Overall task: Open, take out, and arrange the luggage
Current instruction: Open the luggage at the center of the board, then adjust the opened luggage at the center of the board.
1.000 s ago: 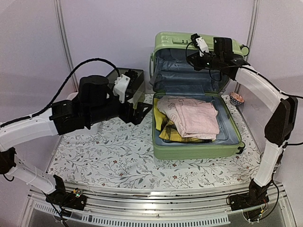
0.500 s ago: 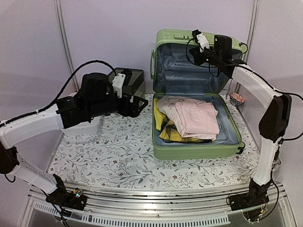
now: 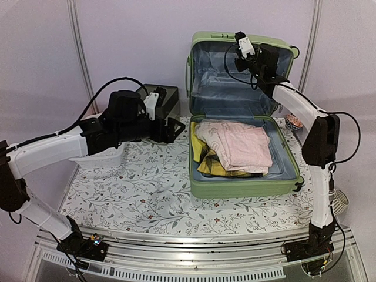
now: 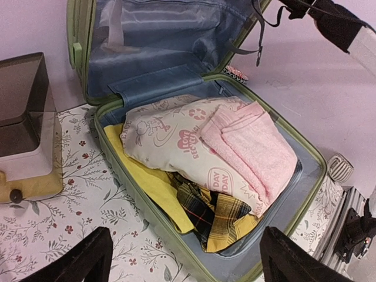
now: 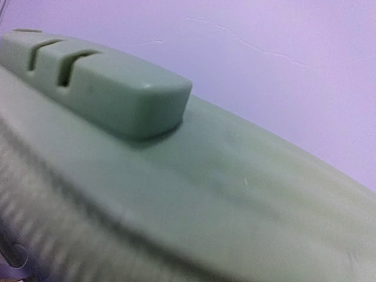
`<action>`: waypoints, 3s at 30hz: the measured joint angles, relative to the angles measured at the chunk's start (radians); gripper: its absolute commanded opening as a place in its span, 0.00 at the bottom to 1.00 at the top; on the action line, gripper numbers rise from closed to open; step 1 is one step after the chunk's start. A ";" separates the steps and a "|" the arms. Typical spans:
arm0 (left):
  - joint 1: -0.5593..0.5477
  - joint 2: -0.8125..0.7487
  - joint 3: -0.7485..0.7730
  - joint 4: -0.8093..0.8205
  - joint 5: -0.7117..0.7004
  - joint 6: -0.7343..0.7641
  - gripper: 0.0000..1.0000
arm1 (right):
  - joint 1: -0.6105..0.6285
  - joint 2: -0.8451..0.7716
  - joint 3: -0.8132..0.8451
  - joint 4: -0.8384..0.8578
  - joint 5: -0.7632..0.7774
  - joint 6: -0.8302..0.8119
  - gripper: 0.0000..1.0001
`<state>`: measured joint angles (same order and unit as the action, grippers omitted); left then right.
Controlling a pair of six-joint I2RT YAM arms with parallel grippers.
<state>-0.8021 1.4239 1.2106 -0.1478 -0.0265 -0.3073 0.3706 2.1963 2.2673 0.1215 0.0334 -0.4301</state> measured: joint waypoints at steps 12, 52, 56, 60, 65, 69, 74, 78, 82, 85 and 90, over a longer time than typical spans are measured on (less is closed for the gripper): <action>0.006 -0.064 -0.037 0.000 -0.009 -0.011 0.89 | -0.023 0.057 -0.004 0.130 0.087 -0.068 0.03; 0.008 -0.246 -0.383 0.134 0.079 -0.137 0.98 | 0.081 -1.158 -1.233 -0.612 -0.148 0.648 0.99; -0.010 -0.222 -0.410 0.156 0.101 -0.188 0.98 | 0.081 -1.178 -1.266 -0.683 -0.206 0.694 0.99; -0.078 -0.196 -0.410 0.201 0.095 -0.216 0.98 | 0.081 -1.205 -1.315 -0.736 -0.247 0.700 0.99; -0.172 -0.133 -0.410 0.262 0.090 -0.244 0.98 | 0.089 -1.238 -1.322 -0.795 -0.304 0.700 0.99; -0.201 -0.071 -0.410 0.291 0.092 -0.270 0.96 | 0.130 -1.242 -1.328 -0.834 -0.327 0.702 0.99; -0.201 0.003 -0.406 0.293 0.091 -0.301 0.93 | 0.219 -1.231 -1.357 -0.873 -0.335 0.717 0.95; -0.202 0.046 -0.385 0.293 0.102 -0.322 0.92 | 0.275 -1.187 -1.359 -0.884 -0.335 0.742 0.95; -0.204 0.066 -0.377 0.305 0.107 -0.348 0.92 | 0.306 -1.164 -1.371 -0.885 -0.324 0.771 0.95; -0.205 0.089 -0.377 0.311 0.111 -0.362 0.92 | 0.341 -1.141 -1.376 -0.893 -0.293 0.793 0.94; -0.206 0.135 -0.377 0.313 0.119 -0.379 0.92 | 0.384 -1.102 -1.379 -0.908 -0.239 0.828 0.90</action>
<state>-1.0080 1.5589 0.8333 0.1650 0.0925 -0.6861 0.7544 1.0939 0.8886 -0.7860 -0.2058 0.3977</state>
